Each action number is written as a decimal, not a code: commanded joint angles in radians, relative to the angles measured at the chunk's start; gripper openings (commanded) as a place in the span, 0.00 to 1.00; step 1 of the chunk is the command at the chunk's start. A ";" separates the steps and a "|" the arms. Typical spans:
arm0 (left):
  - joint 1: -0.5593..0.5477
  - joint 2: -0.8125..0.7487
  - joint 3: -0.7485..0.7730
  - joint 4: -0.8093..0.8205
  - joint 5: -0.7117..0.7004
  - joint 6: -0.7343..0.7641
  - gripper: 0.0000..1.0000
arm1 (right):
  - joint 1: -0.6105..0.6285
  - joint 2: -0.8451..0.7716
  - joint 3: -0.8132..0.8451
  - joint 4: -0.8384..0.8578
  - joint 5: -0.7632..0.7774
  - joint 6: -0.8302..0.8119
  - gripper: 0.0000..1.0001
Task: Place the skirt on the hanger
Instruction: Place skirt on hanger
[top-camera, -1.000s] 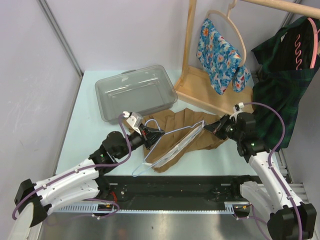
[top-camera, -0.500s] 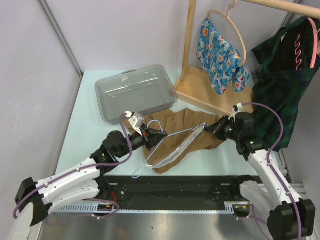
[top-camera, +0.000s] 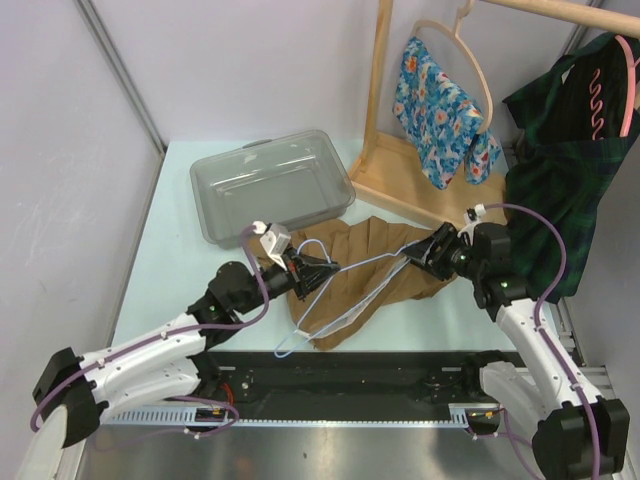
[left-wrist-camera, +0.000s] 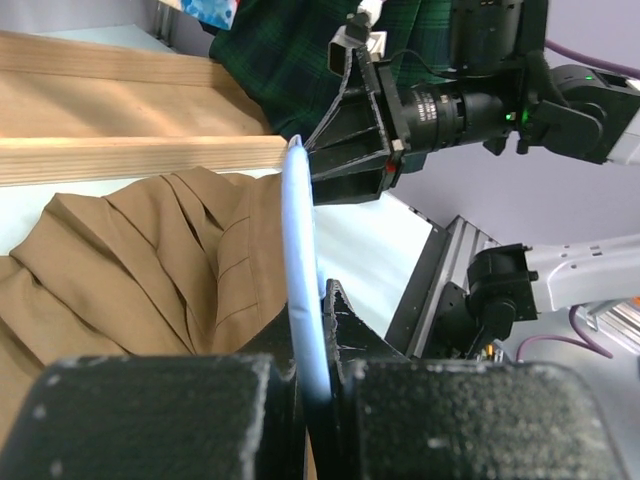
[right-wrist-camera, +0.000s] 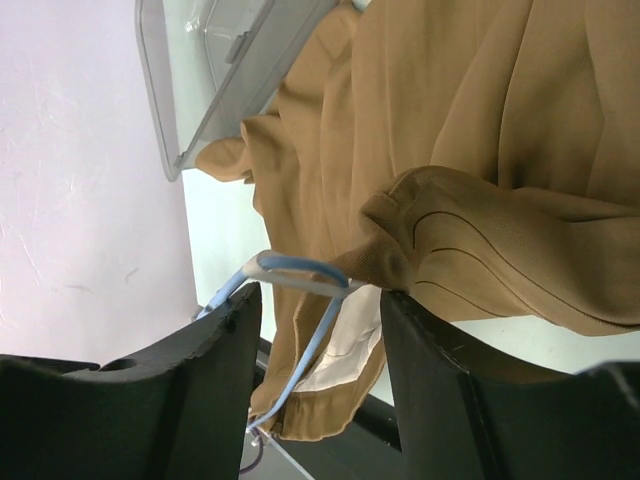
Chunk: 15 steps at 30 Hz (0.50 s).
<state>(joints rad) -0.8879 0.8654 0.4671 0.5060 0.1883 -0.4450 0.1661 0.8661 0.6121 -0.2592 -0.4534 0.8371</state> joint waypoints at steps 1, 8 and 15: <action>-0.002 0.033 0.010 0.109 0.011 -0.031 0.00 | -0.022 -0.029 0.026 0.037 -0.018 0.007 0.56; -0.002 0.037 0.012 0.069 -0.082 -0.009 0.00 | -0.048 -0.062 0.037 0.025 -0.013 0.003 0.57; -0.002 0.066 0.038 0.025 -0.173 0.035 0.00 | -0.088 -0.140 0.058 -0.026 0.111 0.000 0.57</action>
<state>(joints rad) -0.8879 0.9131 0.4671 0.5095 0.0719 -0.4400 0.1001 0.7734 0.6167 -0.2714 -0.4240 0.8371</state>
